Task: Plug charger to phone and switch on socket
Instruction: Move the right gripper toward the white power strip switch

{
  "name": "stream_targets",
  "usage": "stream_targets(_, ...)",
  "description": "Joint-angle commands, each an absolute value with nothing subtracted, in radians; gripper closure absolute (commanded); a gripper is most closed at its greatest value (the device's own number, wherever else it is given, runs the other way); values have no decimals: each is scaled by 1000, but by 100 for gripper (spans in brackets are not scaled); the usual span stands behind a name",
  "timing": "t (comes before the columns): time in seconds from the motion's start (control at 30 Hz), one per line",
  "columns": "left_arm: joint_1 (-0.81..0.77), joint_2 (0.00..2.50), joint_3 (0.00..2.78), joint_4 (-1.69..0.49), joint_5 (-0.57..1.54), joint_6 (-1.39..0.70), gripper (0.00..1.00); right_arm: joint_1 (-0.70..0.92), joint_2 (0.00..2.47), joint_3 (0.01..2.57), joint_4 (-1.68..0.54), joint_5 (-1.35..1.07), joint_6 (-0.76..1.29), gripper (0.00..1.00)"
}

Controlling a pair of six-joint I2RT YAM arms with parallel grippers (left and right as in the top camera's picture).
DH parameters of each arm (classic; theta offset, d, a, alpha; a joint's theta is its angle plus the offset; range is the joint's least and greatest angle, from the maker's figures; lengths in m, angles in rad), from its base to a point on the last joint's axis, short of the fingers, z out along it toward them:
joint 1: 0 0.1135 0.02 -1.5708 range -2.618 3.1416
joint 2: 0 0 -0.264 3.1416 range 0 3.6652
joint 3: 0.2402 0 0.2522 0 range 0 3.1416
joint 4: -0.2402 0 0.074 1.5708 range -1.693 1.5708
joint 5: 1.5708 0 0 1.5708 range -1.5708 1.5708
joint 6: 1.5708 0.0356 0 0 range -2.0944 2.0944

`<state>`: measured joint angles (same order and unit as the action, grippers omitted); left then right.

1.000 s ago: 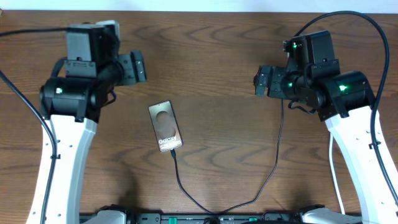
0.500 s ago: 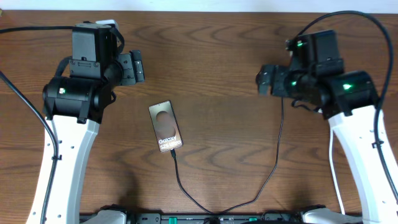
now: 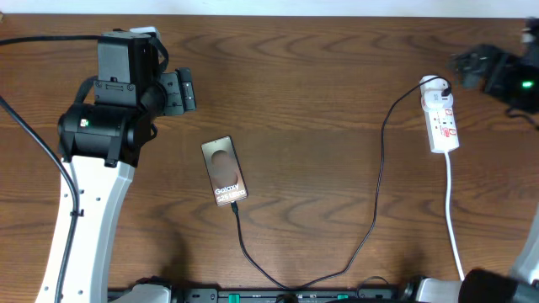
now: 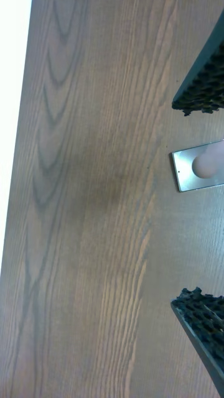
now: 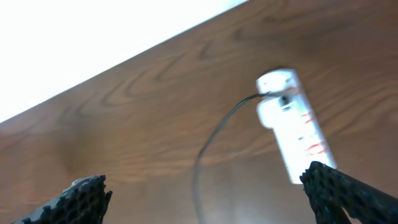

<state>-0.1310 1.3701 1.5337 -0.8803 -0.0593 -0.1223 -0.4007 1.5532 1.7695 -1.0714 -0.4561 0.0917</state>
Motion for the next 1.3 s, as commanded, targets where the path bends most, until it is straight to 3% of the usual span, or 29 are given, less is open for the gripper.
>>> stream_targets(0.0, -132, 1367, 1543, -882, -80, -105, 11, -454, 1634, 1782, -1061, -504, -78, 1)
stream_targets(0.2, -132, 1367, 1543, -882, -80, -105, 11, -470, 1815, 1782, -1005, -503, -287, 1)
stream_targets(0.67, -132, 1367, 1543, -882, -80, -105, 11, -469, 2155, 1782, -985, -522, -311, 1)
stream_targets(1.27, -132, 1367, 1543, -882, -80, -105, 11, -439, 2196, 1778, -955, -535, -306, 1)
